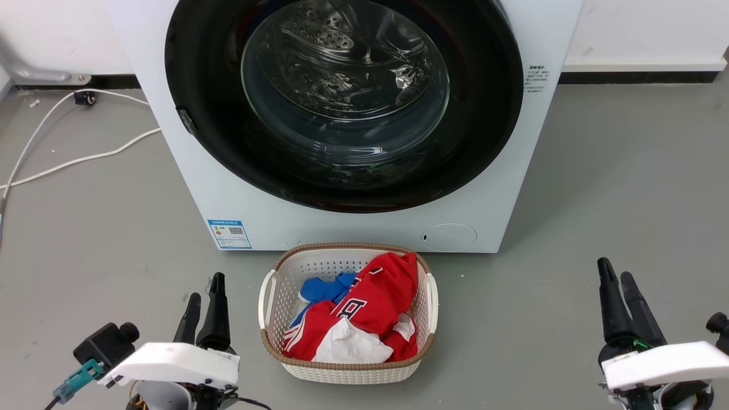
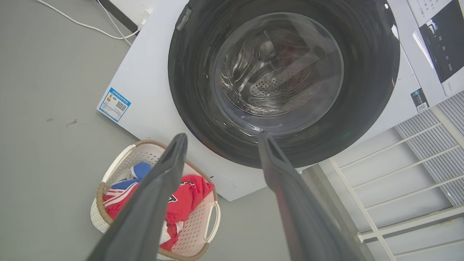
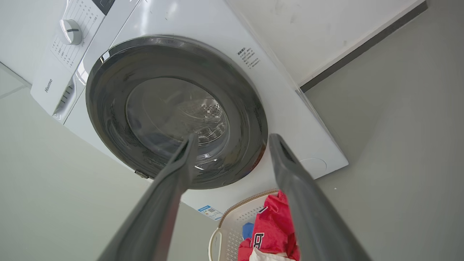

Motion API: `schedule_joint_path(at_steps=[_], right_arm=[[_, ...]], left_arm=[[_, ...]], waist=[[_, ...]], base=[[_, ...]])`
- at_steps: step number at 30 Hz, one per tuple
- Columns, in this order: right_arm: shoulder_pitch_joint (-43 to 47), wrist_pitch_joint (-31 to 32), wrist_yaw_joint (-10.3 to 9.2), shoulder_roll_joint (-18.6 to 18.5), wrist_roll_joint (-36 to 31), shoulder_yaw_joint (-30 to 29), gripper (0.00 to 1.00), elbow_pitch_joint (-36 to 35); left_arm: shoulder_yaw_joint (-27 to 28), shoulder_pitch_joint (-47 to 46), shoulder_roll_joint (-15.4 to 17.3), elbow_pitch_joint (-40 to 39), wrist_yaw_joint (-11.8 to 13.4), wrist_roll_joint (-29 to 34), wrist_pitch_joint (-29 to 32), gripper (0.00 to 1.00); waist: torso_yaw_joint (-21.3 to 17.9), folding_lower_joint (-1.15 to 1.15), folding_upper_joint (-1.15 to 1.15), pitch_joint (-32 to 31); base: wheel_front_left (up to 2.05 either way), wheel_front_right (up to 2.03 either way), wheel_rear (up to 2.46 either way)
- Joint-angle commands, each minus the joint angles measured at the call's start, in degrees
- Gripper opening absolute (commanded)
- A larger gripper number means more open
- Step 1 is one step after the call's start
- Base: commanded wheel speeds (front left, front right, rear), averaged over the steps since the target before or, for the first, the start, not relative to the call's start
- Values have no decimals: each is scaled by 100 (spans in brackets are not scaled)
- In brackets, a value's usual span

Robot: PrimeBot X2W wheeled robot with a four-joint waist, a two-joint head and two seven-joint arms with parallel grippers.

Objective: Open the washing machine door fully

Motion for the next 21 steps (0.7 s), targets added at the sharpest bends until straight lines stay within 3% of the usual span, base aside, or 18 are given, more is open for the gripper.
schedule_joint_path(at_steps=[1,21], right_arm=[[4,-70,10,-18,-280,25,100,-135],[275,-435,11,-19,-1755,64,100,-463]], left_arm=[[-72,-21,76,-123,77,242,-67,100],[-688,123,355,-411,482,1613,-433,100]], waist=[[2,0,0,-2],[7,0,0,-18]], base=[[0,0,0],[0,0,0]])
